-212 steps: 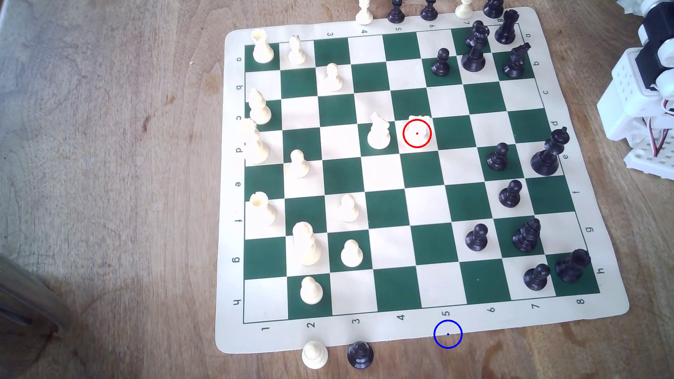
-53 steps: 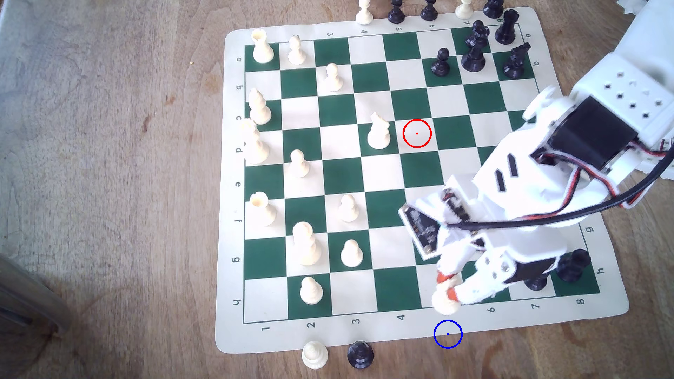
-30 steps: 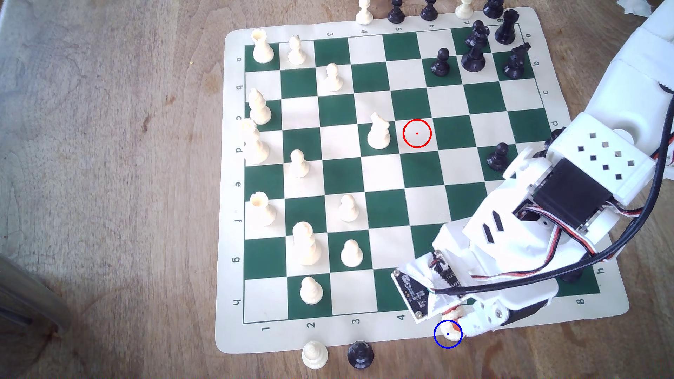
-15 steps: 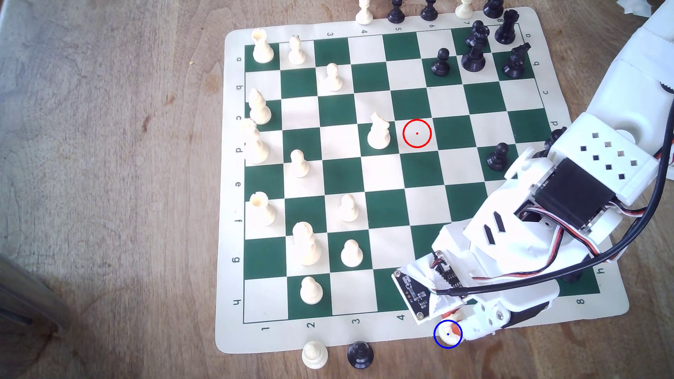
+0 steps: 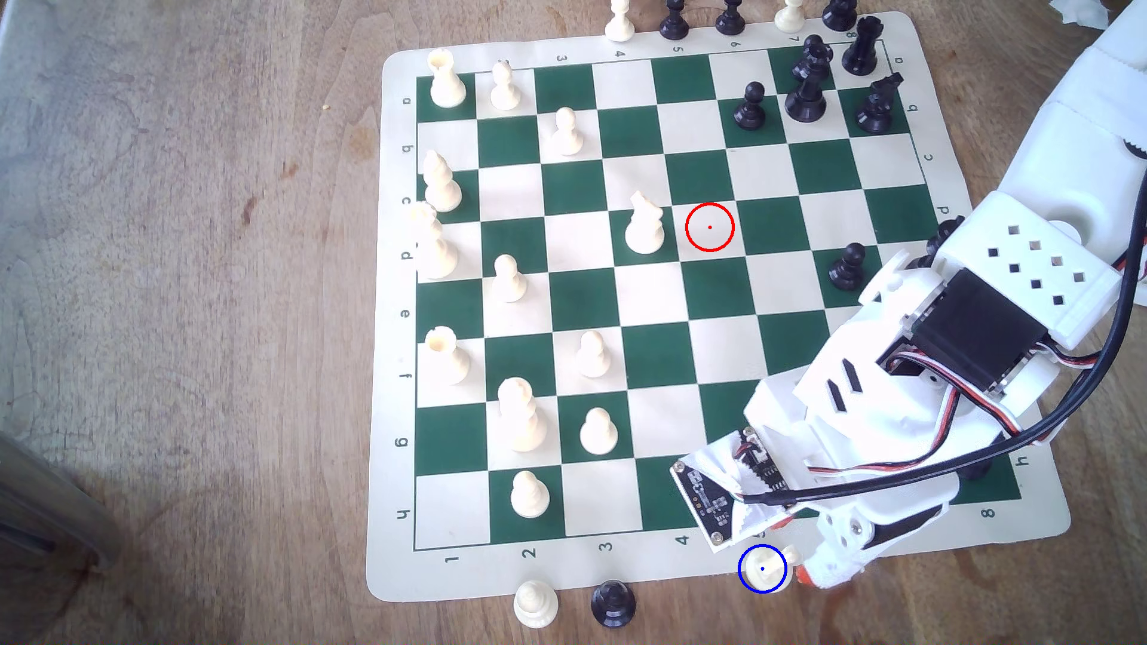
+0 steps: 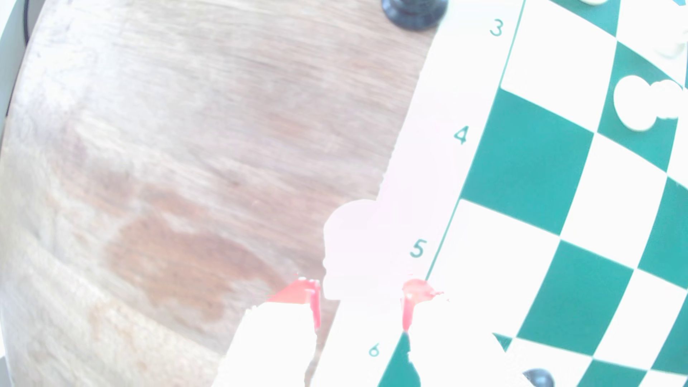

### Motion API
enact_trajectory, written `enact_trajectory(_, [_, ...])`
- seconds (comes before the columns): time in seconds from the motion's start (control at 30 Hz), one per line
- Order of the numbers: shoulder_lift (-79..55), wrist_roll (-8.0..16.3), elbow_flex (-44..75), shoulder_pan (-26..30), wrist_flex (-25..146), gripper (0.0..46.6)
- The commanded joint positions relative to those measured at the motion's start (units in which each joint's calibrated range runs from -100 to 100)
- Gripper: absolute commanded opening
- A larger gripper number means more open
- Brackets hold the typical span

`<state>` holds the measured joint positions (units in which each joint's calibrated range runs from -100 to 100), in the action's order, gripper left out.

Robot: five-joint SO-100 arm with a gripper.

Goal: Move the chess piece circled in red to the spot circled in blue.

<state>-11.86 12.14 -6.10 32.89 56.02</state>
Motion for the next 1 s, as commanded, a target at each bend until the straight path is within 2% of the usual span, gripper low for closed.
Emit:
enact_trajectory(0.0, [3.8, -0.3, 2.5, -0.5, 2.4, 11.9])
enact_trajectory(0.17, [10.3, -0.6, -4.1, -0.9, 3.0, 11.8])
enact_trajectory(0.3, [17.6, -1.1, -9.6, -5.4, 1.9, 9.7])
enact_trajectory(0.47, [26.4, -3.6, -21.6, -17.0, -8.5, 6.5])
enact_trajectory(0.5, [30.4, -4.6, -28.4, -21.7, -16.2, 5.0])
enact_trajectory(0.67, [40.7, -7.3, -41.5, -31.7, -29.0, 2.6])
enact_trajectory(0.8, [49.5, -8.4, -50.6, -34.8, -34.7, 4.5])
enact_trajectory(0.97, [62.5, -10.7, -65.5, -34.7, -46.4, 0.9])
